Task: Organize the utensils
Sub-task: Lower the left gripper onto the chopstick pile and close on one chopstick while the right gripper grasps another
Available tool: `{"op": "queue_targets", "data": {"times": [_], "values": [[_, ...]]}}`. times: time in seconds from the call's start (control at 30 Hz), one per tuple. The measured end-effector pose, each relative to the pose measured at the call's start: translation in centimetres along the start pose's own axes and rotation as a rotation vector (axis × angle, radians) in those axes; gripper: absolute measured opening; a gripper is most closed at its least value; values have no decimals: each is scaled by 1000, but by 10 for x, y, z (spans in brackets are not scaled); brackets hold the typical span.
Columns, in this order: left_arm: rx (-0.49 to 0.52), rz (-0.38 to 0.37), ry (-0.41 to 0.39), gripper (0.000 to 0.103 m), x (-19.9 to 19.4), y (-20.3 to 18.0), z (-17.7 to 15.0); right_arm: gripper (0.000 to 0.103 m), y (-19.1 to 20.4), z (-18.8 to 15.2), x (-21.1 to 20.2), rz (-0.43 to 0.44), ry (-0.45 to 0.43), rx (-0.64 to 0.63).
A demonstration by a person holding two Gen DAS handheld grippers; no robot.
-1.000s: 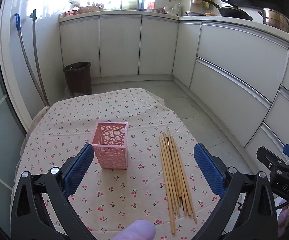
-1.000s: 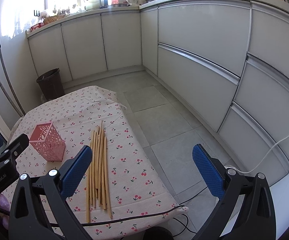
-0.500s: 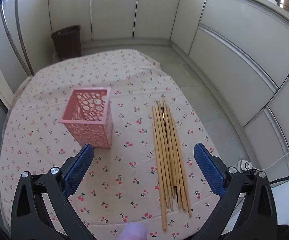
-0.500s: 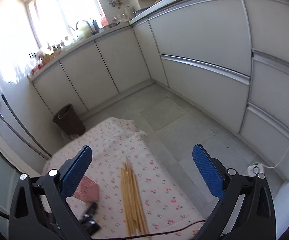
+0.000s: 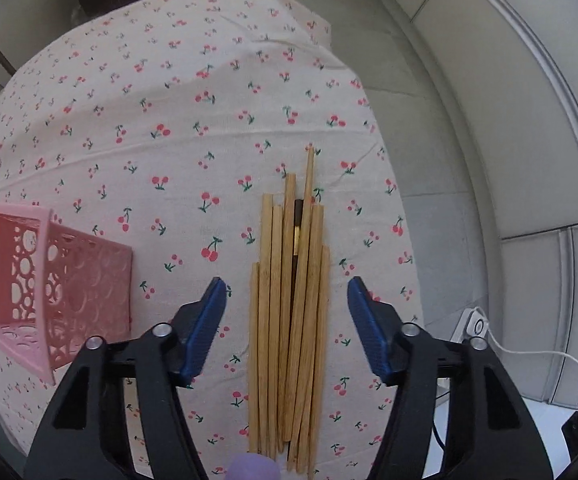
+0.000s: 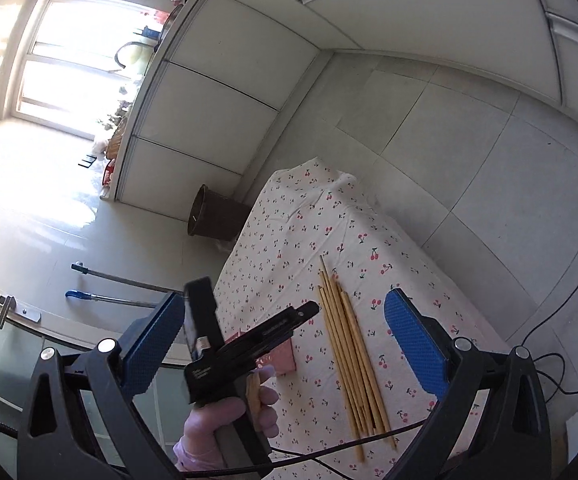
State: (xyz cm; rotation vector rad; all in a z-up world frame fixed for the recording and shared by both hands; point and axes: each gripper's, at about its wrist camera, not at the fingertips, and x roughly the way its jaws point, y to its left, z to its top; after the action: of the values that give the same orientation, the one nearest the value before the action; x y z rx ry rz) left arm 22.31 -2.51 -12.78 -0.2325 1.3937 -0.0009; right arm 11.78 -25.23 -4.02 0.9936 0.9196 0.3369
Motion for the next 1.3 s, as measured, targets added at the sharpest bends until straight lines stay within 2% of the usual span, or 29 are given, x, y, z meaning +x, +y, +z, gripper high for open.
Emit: {"op": "queue_targets", "data": {"times": [0.07,0.17,0.2,0.3,0.37,0.53,0.7,0.83,1.0,1.03,1.17,1.23,1.3], "values": [[16,34,24,46,6,1,-4,98,0,-2,4,17,26,4],[46,79,2,42,2,4,-13,98,2,3,9,19,44,12],[54,73,-11,40,2,3,-13,98,0,4,9,17,44,21],[62,103,-7,35,2,8,-15,98,-6,5,10,23,48,82],[47,109,7,35,7,12,-12,98,-12,5,12,32,61,124],[36,182,25,33,13,17,-5,98,-14,6,7,-1,41,115],[17,139,39,32,16,24,-10,98,-15,6,8,3,55,127],[18,136,38,32,17,25,-13,98,-15,7,10,2,63,129],[27,153,52,31,20,15,-12,98,-17,7,12,5,63,134],[24,155,77,31,26,13,-11,98,-18,7,13,4,66,136],[79,218,52,31,34,-5,-14,98,-18,6,14,-8,76,136],[84,204,47,25,36,-7,-15,98,-18,6,14,-15,75,136],[71,172,49,11,38,-9,-19,98,-20,7,14,-21,73,142]]}}
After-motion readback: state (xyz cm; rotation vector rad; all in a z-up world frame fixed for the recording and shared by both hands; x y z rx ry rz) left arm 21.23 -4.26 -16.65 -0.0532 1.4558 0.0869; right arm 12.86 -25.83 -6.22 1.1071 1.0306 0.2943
